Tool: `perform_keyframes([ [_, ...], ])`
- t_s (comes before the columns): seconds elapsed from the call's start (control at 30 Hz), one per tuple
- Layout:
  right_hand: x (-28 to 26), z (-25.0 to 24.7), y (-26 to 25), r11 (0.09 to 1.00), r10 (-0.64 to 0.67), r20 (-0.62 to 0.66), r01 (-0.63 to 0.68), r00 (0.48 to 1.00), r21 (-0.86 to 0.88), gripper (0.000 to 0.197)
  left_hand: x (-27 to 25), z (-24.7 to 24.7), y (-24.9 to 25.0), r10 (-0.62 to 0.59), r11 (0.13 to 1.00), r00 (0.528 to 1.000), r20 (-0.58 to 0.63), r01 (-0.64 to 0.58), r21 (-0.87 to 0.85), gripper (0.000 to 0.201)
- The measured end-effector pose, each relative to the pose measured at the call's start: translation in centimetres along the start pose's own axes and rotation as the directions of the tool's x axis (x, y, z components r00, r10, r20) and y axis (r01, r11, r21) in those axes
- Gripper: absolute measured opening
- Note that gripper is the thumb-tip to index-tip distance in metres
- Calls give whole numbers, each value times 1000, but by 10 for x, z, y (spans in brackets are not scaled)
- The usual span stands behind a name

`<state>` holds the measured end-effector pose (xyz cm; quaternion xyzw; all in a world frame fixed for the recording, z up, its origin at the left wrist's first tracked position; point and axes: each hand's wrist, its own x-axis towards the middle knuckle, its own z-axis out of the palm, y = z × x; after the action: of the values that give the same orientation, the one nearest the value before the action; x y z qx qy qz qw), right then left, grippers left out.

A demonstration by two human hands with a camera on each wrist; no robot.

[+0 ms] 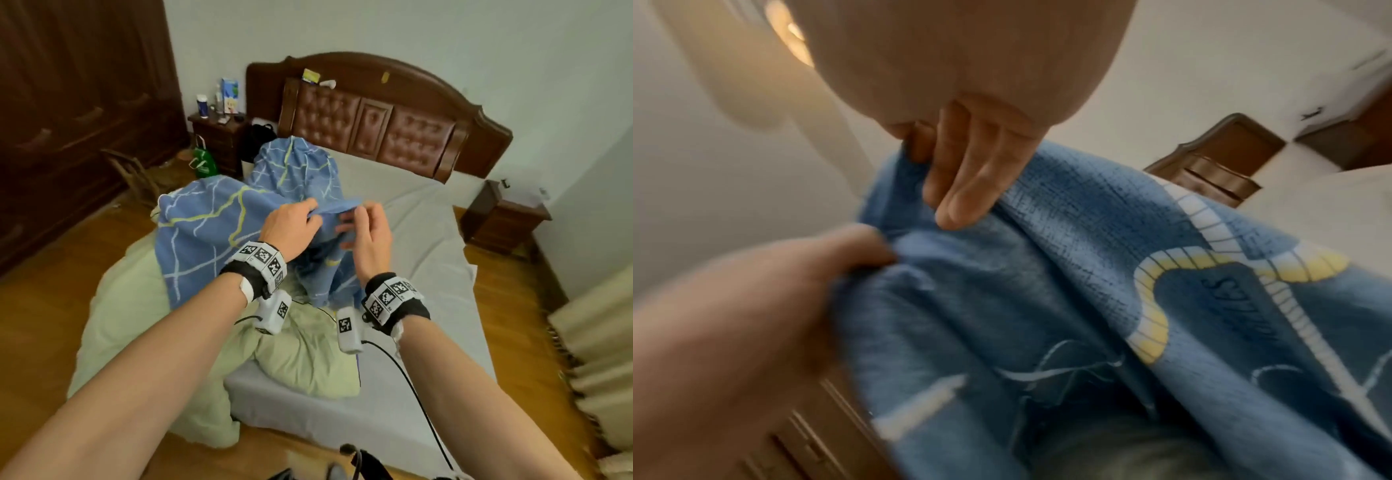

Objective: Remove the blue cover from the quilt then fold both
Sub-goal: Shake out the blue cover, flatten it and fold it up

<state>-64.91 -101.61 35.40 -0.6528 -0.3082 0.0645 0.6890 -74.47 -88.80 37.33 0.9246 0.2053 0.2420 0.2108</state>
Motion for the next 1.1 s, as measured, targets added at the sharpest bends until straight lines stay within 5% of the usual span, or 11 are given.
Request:
perform_keyframes([
  [0.07,0,-12,37,992,115,109,-110,987,-56,33,0,-1,4,-27,999,1000,-6,27,-25,21],
  [0.17,-6,-15,96,930,277,236,-199,931,-308,86,-3,-2,20,-44,999,999,-1,44,26,21],
  [0.23,-2,-13,126,919,353,238,-287,905,-269,96,-8,-1,30,-82,995,997,-6,82,56,24],
  [0.3,9,-12,143,883,424,217,-349,879,-313,81,-14,1,37,-147,987,989,-23,148,60,29],
  [0.47,32,-18,157,837,384,163,-268,909,-477,34,-38,3,51,-313,931,942,-120,329,156,26],
  [0.67,28,-61,147,938,210,195,-141,958,-317,22,-67,10,48,-569,727,761,-312,643,243,19],
  [0.83,44,-118,101,979,94,229,-47,969,-200,46,-66,56,47,-710,609,680,-186,724,323,23],
  [0.9,48,-146,75,976,71,299,-4,952,-218,50,-61,82,63,-676,673,730,-105,669,316,41],
  [1.0,39,-177,43,935,94,436,71,895,-347,49,-50,121,103,-322,918,942,91,287,272,89],
  [1.03,33,-183,35,922,113,466,82,878,-378,47,-46,133,119,-201,954,970,139,162,253,89],
  [1.1,17,-194,23,902,145,504,96,851,-422,38,-41,151,147,-147,981,984,103,132,144,57],
])
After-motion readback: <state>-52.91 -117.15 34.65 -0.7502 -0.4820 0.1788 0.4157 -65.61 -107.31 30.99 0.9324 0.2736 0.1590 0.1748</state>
